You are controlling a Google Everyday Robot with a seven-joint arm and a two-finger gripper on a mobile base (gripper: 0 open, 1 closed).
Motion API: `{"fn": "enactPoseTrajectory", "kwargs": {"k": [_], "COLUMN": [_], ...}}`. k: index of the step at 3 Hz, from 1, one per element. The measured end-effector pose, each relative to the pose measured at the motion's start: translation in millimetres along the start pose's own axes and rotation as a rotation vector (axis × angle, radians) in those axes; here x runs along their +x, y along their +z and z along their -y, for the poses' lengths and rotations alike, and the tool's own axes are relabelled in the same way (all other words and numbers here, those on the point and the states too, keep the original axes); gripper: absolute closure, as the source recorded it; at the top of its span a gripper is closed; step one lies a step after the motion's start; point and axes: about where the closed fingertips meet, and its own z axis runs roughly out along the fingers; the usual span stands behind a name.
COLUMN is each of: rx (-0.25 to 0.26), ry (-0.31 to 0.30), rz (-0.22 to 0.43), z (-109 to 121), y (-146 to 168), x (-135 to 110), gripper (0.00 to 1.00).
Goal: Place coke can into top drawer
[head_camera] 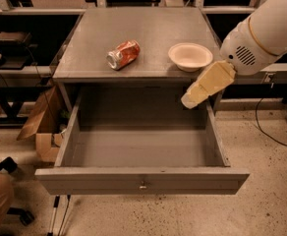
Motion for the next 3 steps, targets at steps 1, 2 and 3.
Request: {"fn": "enactPoseTrajectory", "kwargs": {"k": [1,2,3], "rx": [0.001,0.026,0.050], "ry": [0.000,0.015,0.059], "rz": [0.004,0.019,0.053], "z": [-1,-5,-6], "y": [1,20,56], "x": [-2,-32,-68], "gripper": [0.00,0.00,0.00]}}
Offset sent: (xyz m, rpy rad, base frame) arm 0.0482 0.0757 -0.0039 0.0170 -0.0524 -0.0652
